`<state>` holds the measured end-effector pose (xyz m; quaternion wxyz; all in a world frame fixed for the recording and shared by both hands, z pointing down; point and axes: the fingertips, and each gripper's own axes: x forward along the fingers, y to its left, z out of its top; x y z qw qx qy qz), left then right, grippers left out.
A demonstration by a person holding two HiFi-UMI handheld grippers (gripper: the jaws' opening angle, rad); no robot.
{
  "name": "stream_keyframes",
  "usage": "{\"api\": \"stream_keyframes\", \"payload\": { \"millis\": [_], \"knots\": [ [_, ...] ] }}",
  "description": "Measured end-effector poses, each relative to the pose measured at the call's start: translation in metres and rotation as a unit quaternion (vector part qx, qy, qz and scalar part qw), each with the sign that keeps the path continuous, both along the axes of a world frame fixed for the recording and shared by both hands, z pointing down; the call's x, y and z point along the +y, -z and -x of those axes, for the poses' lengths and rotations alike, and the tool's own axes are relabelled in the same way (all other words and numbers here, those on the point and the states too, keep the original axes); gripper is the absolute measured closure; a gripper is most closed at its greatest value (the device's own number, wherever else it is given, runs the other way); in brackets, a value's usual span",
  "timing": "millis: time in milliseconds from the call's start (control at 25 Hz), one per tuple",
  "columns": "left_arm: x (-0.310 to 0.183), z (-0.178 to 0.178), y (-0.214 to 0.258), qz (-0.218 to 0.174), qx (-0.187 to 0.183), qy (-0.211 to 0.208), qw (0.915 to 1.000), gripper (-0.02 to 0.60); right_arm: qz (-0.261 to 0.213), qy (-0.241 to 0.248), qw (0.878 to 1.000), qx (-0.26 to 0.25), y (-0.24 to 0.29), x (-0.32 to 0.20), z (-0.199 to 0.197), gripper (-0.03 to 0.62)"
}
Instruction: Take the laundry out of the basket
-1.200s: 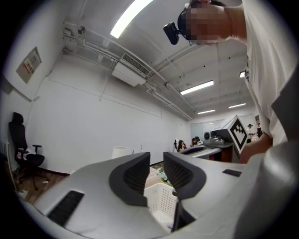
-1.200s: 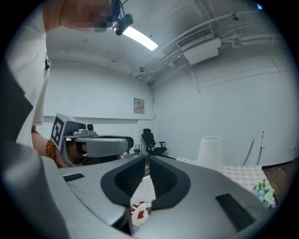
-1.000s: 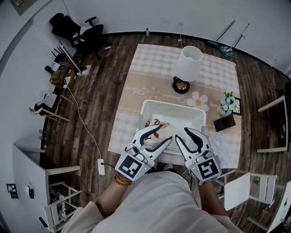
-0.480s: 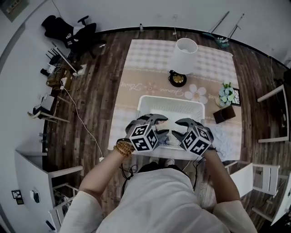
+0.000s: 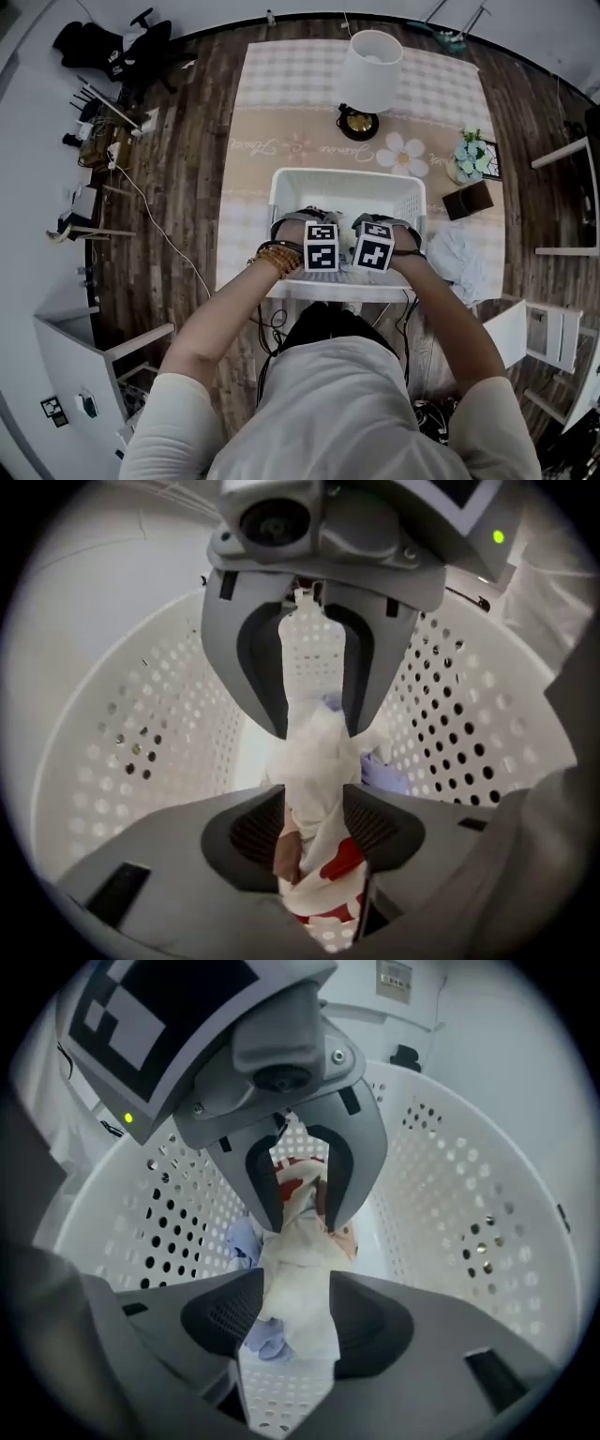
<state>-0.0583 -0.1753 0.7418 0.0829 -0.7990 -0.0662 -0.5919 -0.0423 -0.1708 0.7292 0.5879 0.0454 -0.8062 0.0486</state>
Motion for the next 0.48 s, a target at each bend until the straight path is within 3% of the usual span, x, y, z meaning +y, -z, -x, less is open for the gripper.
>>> {"api": "stream_keyframes", "payload": {
  "millis": [160,480],
  "knots": [
    [0.005,0.006,-0.04,0.023,-0.038,-0.001,0.999,0.291,0.031,0.004,0.999,0.029,-0.043,0.006,-0.003,0.312],
    [0.013,0.008,-0.079,0.025,-0.065,-0.023,0.9973,0.284,0.037,-0.003,0.999,0.035,-0.087,0.006,-0.003,0.305]
  ]
}}
